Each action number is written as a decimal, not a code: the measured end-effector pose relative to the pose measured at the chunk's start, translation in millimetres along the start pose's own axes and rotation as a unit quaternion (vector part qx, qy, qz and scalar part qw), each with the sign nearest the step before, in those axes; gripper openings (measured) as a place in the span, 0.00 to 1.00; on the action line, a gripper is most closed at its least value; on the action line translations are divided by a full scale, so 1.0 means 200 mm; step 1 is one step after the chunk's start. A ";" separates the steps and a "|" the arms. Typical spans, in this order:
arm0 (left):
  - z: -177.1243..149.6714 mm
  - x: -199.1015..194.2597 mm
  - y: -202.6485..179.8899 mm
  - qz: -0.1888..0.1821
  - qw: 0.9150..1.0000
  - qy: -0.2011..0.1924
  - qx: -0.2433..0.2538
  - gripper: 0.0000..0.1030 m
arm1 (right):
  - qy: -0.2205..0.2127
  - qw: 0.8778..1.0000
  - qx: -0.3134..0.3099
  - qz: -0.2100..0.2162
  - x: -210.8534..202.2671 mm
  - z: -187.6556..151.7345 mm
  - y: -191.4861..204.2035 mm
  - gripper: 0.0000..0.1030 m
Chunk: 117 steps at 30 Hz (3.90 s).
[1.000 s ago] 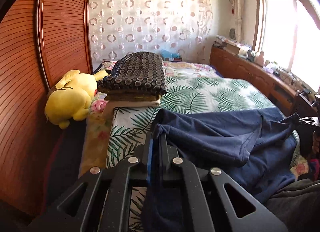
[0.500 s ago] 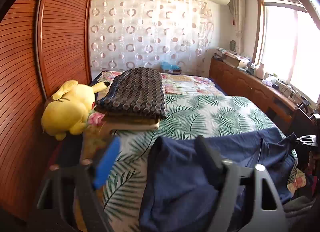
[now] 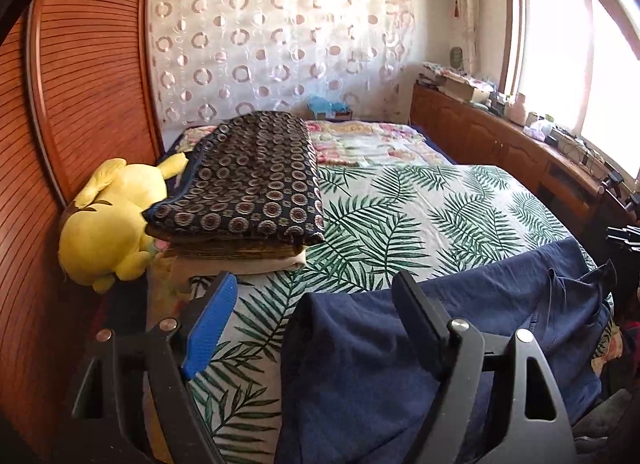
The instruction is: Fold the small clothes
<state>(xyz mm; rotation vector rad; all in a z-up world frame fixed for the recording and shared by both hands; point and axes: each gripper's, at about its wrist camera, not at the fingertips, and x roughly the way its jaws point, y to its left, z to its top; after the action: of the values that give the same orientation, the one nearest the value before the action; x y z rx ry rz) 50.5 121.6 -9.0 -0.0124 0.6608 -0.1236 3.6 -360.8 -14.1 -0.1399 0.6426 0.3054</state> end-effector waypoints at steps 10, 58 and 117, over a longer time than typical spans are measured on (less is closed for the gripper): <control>0.01 0.24 0.03 0.013 0.999 0.053 0.004 0.78 | 0.052 0.998 -0.001 0.032 0.37 0.08 0.03 0.44; 0.32 -0.73 -0.14 -0.122 0.975 -0.183 -0.022 0.10 | -0.167 0.980 -0.001 0.105 -0.57 0.24 0.04 0.11; 0.68 0.63 -0.27 0.021 0.997 -0.077 0.017 0.09 | -0.049 0.998 -0.008 -0.033 0.50 0.80 -0.31 0.11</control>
<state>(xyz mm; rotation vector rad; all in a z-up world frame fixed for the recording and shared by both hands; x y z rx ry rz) 226.4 49.4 24.6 0.0237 0.5048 -0.0926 190.4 -359.7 53.3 -0.1593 0.5366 0.2522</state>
